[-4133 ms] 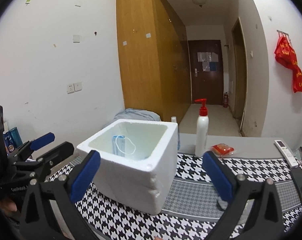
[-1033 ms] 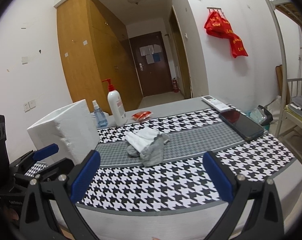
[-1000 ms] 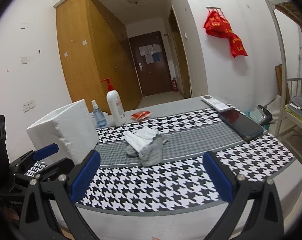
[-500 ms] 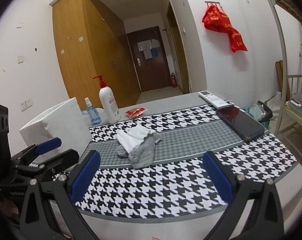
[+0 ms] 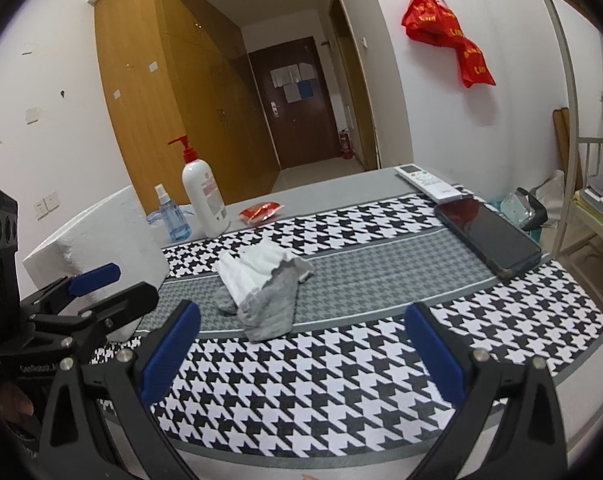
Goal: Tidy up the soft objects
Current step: 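Move the left tool down toward the white towel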
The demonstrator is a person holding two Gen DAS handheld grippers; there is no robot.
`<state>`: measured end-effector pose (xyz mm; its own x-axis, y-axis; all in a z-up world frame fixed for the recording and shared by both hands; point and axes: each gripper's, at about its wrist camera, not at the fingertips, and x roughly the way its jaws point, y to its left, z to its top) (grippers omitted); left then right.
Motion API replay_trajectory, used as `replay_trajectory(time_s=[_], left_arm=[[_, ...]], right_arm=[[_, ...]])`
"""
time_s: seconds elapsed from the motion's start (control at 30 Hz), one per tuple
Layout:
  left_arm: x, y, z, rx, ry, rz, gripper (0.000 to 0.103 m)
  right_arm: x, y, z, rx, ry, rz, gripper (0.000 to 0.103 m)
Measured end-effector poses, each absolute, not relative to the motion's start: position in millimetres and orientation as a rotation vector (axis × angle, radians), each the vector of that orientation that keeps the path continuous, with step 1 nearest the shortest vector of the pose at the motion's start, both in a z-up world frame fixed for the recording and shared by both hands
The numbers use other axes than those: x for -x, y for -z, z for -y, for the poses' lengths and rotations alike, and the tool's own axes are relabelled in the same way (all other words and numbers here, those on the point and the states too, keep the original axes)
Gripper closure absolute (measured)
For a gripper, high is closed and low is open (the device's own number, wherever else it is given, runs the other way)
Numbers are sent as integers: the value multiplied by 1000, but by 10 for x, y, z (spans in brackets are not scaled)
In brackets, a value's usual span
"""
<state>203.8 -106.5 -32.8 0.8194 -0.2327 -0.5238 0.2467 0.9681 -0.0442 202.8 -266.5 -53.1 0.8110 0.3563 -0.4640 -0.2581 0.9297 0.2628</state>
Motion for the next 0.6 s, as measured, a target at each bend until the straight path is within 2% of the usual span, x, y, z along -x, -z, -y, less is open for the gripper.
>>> replay_trajectory(time_s=[0.6], left_arm=[[-2468,306,1135,-63,259,-622,1]], right_arm=[[-2266,597,2628,-217,-343,-588,0]])
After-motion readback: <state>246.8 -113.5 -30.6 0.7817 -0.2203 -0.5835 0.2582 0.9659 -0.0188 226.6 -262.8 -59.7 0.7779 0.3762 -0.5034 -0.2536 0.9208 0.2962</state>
